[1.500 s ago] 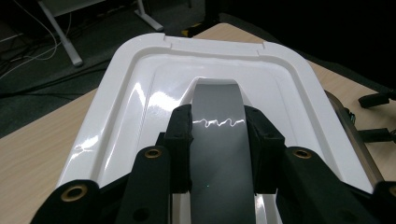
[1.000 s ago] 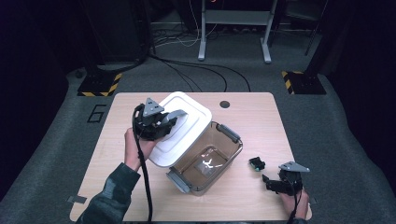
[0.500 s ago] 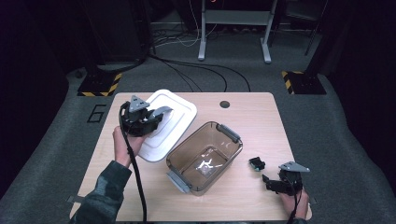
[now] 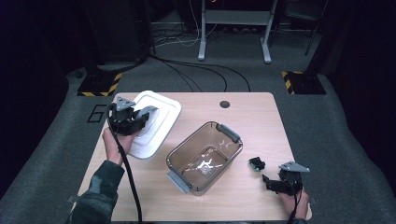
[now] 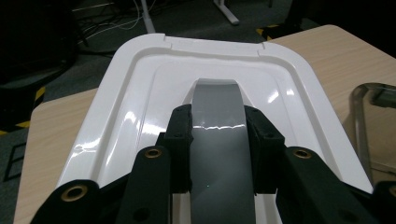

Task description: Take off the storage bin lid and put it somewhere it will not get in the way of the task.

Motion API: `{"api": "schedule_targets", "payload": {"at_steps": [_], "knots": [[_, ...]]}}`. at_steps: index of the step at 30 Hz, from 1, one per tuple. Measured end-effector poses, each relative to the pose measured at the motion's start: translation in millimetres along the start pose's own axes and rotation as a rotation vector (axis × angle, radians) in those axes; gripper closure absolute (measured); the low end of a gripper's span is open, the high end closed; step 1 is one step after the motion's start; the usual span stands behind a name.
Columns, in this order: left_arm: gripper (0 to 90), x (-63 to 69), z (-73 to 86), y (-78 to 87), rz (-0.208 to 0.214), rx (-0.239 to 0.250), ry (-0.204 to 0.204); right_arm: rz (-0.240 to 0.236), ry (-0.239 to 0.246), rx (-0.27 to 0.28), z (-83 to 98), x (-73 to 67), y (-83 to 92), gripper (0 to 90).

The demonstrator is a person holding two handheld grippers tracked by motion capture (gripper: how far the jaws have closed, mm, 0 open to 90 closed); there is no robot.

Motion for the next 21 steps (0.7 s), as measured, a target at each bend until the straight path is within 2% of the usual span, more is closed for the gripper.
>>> {"api": "schedule_targets", "payload": {"at_steps": [4, 9, 14, 21], "knots": [[66.4, -11.1, 7.0, -2.5, -0.042, 0.009, 0.039, 0.000, -0.003, -0.001, 0.1, -0.2, 0.1, 11.5], [66.4, -26.7, 19.4, -8.1, -0.073, 0.022, 0.121, 0.000, -0.003, -0.001, 0.1, -0.2, 0.1, 11.5], [66.4, -40.3, 32.5, -14.6, -0.108, 0.005, 0.151, 0.001, 0.000, 0.000, 0.0, 0.0, 0.0, 11.6], [66.4, -50.7, 48.4, -22.3, -0.141, -0.007, 0.192, 0.002, -0.003, 0.000, 0.1, -0.2, 0.1, 11.6]]}}
Point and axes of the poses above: each handheld gripper's, and its own axes: y roughly backward along the jaws, z roughly out of its underside, x roughly to its right, the point moved 3 cm from there along -y, roughly forward along the jaws, and after that the axes turned 1 degree about -y, right-handed, at the moved point
